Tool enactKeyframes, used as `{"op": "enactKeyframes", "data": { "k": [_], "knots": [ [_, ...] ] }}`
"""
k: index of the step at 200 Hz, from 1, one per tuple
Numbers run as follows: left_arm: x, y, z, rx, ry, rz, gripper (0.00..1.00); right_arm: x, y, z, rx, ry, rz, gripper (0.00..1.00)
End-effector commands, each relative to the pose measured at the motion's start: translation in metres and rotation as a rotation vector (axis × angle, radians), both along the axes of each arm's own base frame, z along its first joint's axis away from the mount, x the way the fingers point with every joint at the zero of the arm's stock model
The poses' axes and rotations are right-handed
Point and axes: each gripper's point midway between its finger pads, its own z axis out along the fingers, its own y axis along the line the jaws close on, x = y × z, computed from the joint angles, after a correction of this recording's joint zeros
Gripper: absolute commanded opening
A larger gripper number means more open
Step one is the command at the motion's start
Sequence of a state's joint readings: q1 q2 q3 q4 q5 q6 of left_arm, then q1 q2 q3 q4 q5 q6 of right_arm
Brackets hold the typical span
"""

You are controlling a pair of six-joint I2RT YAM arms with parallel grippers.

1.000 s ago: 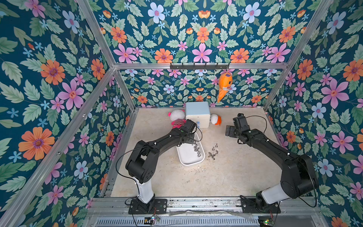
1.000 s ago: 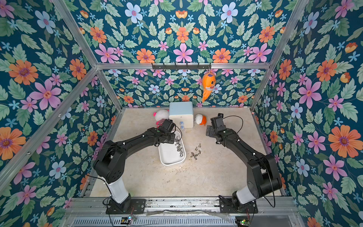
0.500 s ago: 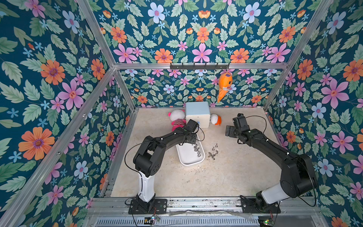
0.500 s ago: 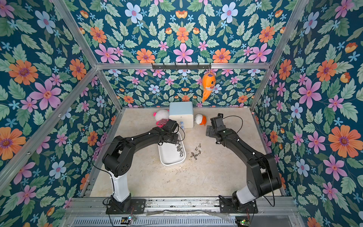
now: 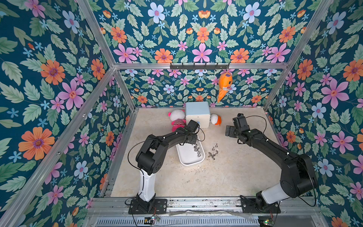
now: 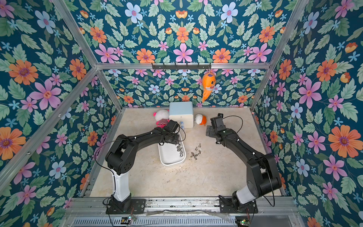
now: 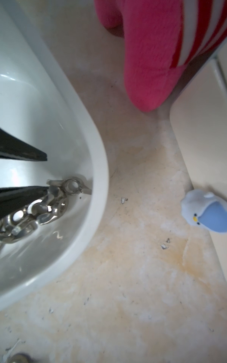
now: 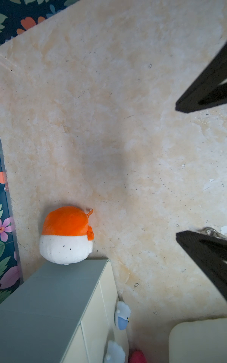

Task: Take out the wing nut from the storage box
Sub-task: Pick up the wing nut from the storage box.

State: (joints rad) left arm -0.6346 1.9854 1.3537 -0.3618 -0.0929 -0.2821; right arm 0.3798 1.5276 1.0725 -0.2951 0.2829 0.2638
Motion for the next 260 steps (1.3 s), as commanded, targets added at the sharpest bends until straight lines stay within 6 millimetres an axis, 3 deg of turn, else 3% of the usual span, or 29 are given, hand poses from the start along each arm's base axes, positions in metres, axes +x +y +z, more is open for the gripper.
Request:
{"op": "enactKeyframes", "data": {
  "k": [1, 108, 260],
  "knots": [
    [0.004, -0.002, 0.003, -0.004, -0.018, -0.005, 0.27, 0.000, -0.003, 0.000, -0.017, 0.001, -0.007, 0.99],
    [0.011, -0.009, -0.003, -0.023, -0.021, -0.003, 0.21, -0.002, -0.003, -0.003, -0.017, 0.004, -0.005, 0.99],
    [0.006, -0.008, -0.011, -0.019, -0.006, -0.005, 0.11, -0.003, -0.004, -0.001, -0.016, 0.002, -0.010, 0.99]
  ]
}}
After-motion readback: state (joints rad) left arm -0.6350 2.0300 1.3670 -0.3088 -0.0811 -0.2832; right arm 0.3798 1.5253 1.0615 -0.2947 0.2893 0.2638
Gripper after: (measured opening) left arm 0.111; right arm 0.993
